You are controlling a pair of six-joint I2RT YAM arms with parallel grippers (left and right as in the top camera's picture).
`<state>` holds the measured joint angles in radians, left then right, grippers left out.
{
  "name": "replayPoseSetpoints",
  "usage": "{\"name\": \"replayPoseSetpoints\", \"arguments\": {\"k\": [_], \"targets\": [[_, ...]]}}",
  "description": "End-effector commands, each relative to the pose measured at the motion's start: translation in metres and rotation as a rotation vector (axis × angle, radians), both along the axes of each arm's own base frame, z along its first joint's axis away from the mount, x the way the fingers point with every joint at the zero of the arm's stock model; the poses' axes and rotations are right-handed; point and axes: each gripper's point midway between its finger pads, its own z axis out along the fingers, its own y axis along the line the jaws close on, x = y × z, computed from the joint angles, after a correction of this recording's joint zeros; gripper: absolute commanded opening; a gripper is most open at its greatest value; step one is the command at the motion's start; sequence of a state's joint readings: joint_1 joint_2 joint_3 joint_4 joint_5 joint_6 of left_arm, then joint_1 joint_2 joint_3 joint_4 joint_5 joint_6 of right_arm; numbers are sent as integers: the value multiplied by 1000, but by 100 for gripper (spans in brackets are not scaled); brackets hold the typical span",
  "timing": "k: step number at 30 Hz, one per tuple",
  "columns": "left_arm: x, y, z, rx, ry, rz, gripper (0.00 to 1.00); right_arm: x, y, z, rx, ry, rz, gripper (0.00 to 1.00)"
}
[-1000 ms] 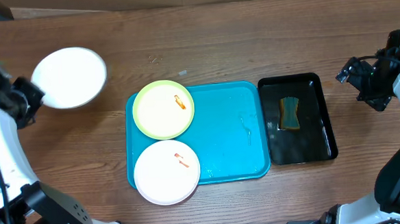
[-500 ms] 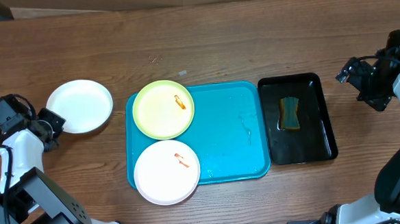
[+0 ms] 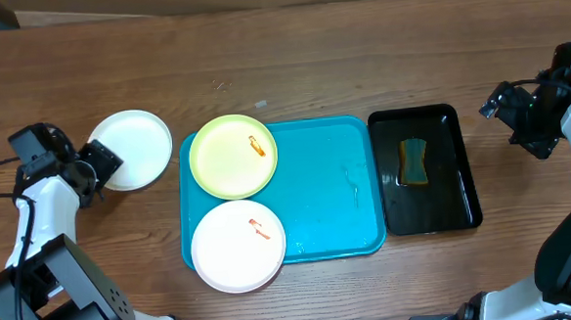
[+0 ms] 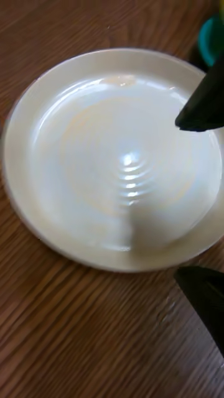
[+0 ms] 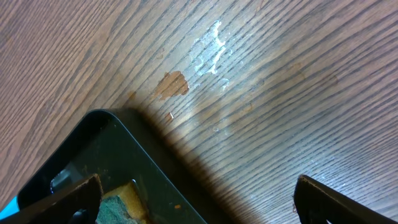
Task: Clean dirty plates on tray and stack at the side
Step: 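Grasp the yellow plate rim with the left gripper and slide it right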
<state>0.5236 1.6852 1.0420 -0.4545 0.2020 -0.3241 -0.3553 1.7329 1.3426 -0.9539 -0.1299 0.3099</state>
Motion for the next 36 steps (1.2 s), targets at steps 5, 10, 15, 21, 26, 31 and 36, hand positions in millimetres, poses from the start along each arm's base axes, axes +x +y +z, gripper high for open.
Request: {"name": "replayPoseSetpoints", "arguments": {"k": [5, 10, 15, 21, 26, 31, 36], "targets": [[7, -58, 55, -185, -99, -200, 61, 5, -4, 7, -14, -23, -4, 100], [-3, -97, 62, -190, -55, -308, 55, 5, -3, 7, -14, -23, -4, 100], [-2, -130, 44, -95, 54, -398, 54, 5, -3, 7, -14, -23, -4, 100], [0, -151, 21, 37, 159, -439, 55, 5, -3, 7, -14, -23, -4, 100], [3, -154, 6, 81, 201, -453, 55, 5, -3, 7, -14, -23, -4, 100], [2, -156, -9, 62, 237, -459, 51, 5, -3, 7, -14, -23, -4, 100], [6, -169, -27, -10, 241, -491, 35, 5, -3, 7, -14, -23, -4, 100]]}}
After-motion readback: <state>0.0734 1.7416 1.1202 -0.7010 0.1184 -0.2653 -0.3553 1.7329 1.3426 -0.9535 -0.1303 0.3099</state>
